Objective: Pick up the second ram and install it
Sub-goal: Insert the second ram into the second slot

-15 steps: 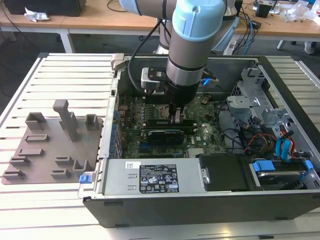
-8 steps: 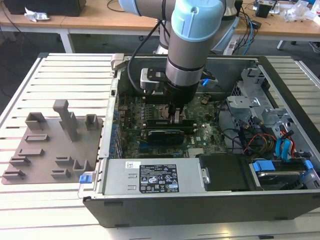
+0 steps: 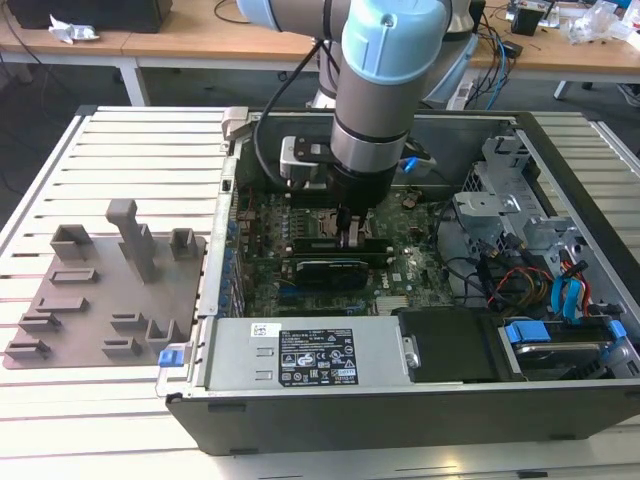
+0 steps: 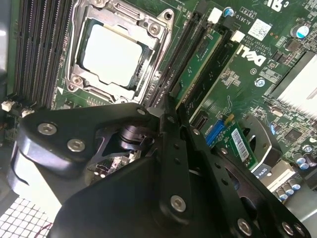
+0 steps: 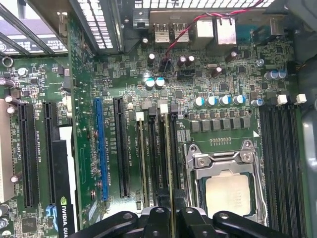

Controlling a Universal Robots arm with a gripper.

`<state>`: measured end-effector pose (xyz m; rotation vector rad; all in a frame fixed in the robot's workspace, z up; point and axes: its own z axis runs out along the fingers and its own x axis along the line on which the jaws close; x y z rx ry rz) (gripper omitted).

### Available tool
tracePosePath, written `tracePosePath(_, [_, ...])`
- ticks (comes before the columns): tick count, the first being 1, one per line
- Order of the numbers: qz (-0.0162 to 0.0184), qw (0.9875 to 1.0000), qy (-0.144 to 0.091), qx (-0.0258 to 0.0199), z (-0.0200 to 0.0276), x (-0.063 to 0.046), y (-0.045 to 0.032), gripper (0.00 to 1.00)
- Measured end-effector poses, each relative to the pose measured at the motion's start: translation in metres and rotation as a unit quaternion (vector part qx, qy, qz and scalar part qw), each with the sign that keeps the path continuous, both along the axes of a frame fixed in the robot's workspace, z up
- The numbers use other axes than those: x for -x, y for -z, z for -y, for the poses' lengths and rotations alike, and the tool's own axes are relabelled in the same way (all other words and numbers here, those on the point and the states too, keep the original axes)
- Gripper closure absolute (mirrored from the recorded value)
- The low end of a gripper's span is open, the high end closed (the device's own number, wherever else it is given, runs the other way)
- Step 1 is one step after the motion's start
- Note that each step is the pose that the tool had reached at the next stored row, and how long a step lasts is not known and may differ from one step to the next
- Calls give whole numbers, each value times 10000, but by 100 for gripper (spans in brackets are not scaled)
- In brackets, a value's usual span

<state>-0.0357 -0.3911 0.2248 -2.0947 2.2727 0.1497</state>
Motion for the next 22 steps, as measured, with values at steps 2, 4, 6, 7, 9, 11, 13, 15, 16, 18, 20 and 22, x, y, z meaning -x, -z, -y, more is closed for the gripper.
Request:
tracePosePath(2, [0, 10000, 0, 2, 1, 0, -2, 86])
tracePosePath(4, [0, 10000, 0, -2, 1, 1, -2, 86])
tracePosePath(6, [-1, 10000, 1, -5, 0, -1, -2, 86])
tracePosePath(7, [-1, 10000, 0, -5, 1, -2, -2, 86])
tracePosePath(9, [0, 10000, 0, -5, 1, -3, -2, 86])
tracePosePath(11, [-1, 10000, 0, -5, 0, -3, -24, 86])
tracePosePath(13, [0, 10000, -27, -5, 0, -3, -25, 86])
tracePosePath(15, [-4, 10000, -38, -5, 0, -9, -22, 86])
tracePosePath(16, [-5, 10000, -38, -5, 0, -12, -21, 86])
tracePosePath(18, [-6, 10000, -40, -5, -1, -15, -20, 86])
tracePosePath(20, [-6, 10000, -44, -6, -1, -18, -16, 86])
tracePosePath(22, [-6, 10000, -44, -5, -1, -18, -4, 86])
